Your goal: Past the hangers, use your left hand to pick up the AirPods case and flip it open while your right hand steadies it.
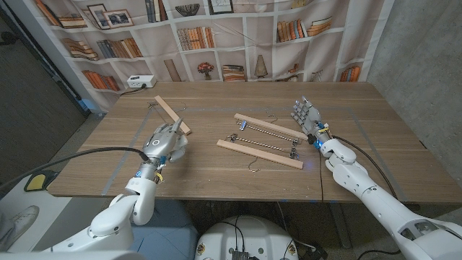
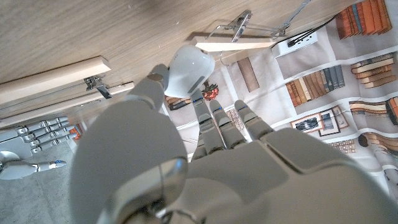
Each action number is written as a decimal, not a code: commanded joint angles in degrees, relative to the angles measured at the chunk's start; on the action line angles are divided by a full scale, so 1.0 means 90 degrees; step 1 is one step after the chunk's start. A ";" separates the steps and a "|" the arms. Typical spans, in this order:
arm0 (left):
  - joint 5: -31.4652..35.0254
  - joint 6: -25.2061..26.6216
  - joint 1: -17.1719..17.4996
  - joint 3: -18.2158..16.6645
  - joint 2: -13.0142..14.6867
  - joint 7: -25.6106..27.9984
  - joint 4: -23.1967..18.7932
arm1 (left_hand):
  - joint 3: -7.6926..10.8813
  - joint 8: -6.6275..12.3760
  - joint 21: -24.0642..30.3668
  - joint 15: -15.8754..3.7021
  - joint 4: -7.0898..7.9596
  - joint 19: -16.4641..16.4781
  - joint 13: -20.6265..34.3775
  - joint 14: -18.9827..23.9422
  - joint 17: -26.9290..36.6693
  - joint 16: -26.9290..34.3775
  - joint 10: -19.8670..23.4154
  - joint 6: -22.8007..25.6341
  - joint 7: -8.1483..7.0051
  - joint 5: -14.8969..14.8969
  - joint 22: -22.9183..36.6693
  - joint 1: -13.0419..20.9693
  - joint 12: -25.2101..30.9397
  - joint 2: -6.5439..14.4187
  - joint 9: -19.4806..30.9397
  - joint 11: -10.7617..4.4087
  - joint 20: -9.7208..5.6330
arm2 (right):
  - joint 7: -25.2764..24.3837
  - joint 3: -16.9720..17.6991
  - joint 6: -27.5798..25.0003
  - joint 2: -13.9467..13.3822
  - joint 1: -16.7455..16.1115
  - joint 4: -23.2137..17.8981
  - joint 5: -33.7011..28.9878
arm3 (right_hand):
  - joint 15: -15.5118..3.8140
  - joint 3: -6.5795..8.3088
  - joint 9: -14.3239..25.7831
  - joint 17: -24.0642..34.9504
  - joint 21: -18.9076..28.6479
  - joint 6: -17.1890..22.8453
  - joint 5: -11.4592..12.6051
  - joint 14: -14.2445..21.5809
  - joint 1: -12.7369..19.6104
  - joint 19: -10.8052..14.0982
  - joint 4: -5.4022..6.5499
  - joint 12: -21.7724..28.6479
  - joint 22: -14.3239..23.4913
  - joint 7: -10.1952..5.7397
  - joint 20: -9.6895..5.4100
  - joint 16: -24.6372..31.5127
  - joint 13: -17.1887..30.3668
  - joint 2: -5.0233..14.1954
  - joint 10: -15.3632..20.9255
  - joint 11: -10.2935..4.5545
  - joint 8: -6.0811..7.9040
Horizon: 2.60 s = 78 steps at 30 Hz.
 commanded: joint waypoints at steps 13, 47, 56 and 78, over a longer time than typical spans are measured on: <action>0.0074 -0.0919 -0.0284 0.0009 -0.0474 0.0623 0.0081 | -0.0126 -0.0006 -0.0015 -0.0032 0.0009 0.0020 0.0947 -0.0049 0.0011 -0.0053 0.0744 0.0068 -0.0024 0.0052 0.0014 0.0158 0.0168 0.0028 0.0030 -0.0776 -0.0103 | 0.0131 0.0136 0.0097 -0.0171 -0.0224 -0.0288 0.0126 | -0.0030 0.0012 0.0029 0.0017 -0.0004 0.0021 -0.0019 -0.0037 0.0020 -0.0005 0.0026 0.0010 0.0008 -0.0052 0.0065 0.0006 0.0002 0.0065 -0.0020 -0.0021 0.0011; -0.0953 -0.3408 -0.1241 0.0255 -0.1515 0.1028 0.1034 | -0.0327 0.0033 -0.0004 -0.0073 0.0046 0.0101 0.1039 -0.0011 0.0010 -0.0024 0.0836 0.0303 -0.0050 0.0052 0.0012 0.0212 0.0191 0.0048 0.0030 -0.0776 -0.0117 | 0.0476 0.0345 0.0352 -0.0363 -0.0494 -0.0530 0.0342 | -0.0028 0.0007 0.0029 0.0015 -0.0009 0.0019 -0.0018 -0.0038 0.0021 -0.0026 0.0022 0.0006 0.0009 -0.0051 0.0126 0.0005 0.0002 0.0070 -0.0032 -0.0023 0.0009; -0.1495 -0.4118 -0.1502 0.0303 -0.1919 0.0918 0.1382 | -0.0381 -0.0004 -0.0038 -0.0037 0.0045 0.0032 0.1068 -0.0161 0.0013 -0.0076 0.0781 0.0252 -0.0022 0.0060 0.0013 0.0261 0.0156 0.0083 0.0031 -0.0771 -0.0187 | 0.0580 0.0385 0.0425 -0.0414 -0.0540 -0.0656 0.0378 | -0.0003 0.0005 0.0028 0.0015 -0.0024 0.0016 -0.0017 -0.0069 0.0019 -0.0075 0.0022 0.0014 0.0010 -0.0052 0.0138 -0.0006 0.0002 0.0071 -0.0012 0.0001 0.0007; -0.0595 -0.4266 -0.1754 0.0611 -0.2178 0.1260 0.1567 | -0.0486 0.0000 -0.0057 -0.0054 0.0042 -0.0064 0.1064 -0.0377 0.0002 -0.0122 0.0653 0.0291 -0.0025 0.0076 0.0013 0.0343 0.0035 0.0100 0.0033 -0.0767 -0.0335 | 0.0592 0.0508 0.0547 -0.0627 -0.0821 -0.1277 0.0420 | -0.0026 0.0005 0.0028 0.0013 -0.0010 0.0011 -0.0014 -0.0099 0.0024 -0.0071 0.0016 0.0010 0.0011 -0.0055 0.0303 -0.0012 0.0002 0.0072 -0.0019 -0.0002 0.0004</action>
